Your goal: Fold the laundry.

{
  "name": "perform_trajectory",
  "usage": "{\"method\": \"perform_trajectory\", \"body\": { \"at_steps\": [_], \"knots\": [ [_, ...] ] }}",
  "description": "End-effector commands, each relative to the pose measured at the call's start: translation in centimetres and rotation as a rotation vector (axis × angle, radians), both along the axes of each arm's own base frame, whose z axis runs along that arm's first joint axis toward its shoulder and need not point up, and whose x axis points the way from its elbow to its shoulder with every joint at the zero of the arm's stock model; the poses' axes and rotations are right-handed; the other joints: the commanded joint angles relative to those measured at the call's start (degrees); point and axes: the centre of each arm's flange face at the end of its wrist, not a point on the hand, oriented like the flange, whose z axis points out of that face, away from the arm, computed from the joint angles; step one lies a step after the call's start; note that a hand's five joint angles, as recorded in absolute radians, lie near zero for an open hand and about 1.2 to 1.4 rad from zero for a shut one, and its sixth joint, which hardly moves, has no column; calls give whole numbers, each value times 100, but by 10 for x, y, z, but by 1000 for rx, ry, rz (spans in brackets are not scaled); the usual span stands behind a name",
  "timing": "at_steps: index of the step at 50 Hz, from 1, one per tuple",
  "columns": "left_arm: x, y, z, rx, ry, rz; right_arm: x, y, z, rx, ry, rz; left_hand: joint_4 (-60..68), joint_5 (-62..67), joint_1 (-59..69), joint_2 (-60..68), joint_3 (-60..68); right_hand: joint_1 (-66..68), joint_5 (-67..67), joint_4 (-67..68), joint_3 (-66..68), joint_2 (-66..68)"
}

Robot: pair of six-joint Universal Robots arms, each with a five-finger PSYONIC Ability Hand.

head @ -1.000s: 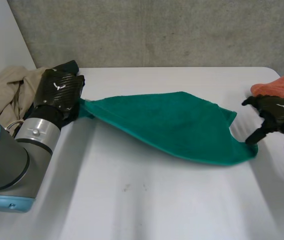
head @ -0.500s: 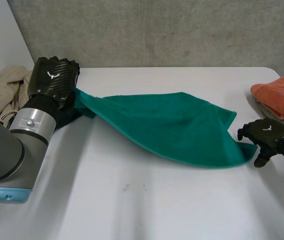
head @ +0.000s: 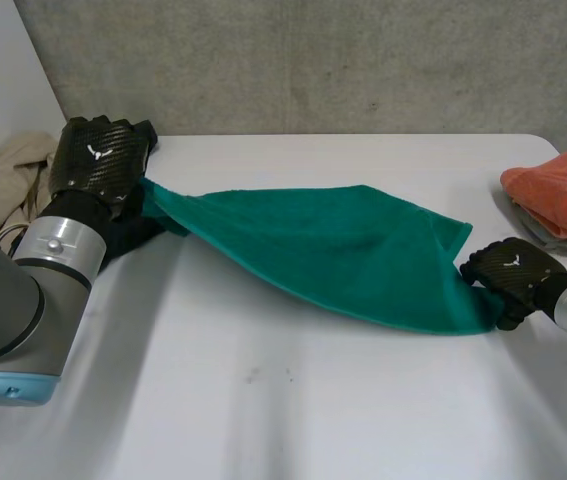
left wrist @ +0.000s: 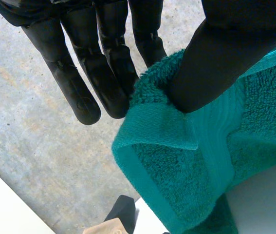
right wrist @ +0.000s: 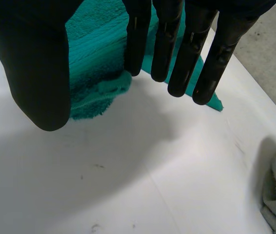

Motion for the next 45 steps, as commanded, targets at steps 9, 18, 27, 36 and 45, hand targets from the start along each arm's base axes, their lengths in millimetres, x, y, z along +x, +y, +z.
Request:
{"method": "perform_trajectory", "body": {
  "at_steps": [9, 18, 27, 36, 45],
  "knots": [
    [2, 0, -2, 8, -3, 5, 10, -6, -12, 8, 33, 3, 1108, 1406, 1507, 1141, 1158, 2810, 2432, 2298, 2294, 2357],
    [2, 1, -2, 13, -6, 6, 10, -17, 4, -49, 40, -31, 1108, 1406, 1507, 1141, 1158, 5027, 4650, 4515, 4511, 4574],
    [9, 20, 0, 117, -50, 7, 2, 1, 59, -92, 68, -94, 1108, 1406, 1507, 1141, 1158, 5027, 4650, 4515, 4511, 4574],
    [32, 68, -12, 380, -223, 19, -24, 59, 120, 86, 178, -156, 1108, 1406, 1507, 1141, 1158, 5027, 4650, 4515, 4511, 4574],
    [52, 109, -45, 625, -515, -15, -31, 89, 115, 229, 327, -74, 1108, 1406, 1507, 1141, 1158, 5027, 4650, 4515, 4511, 4574]
  ]
}}
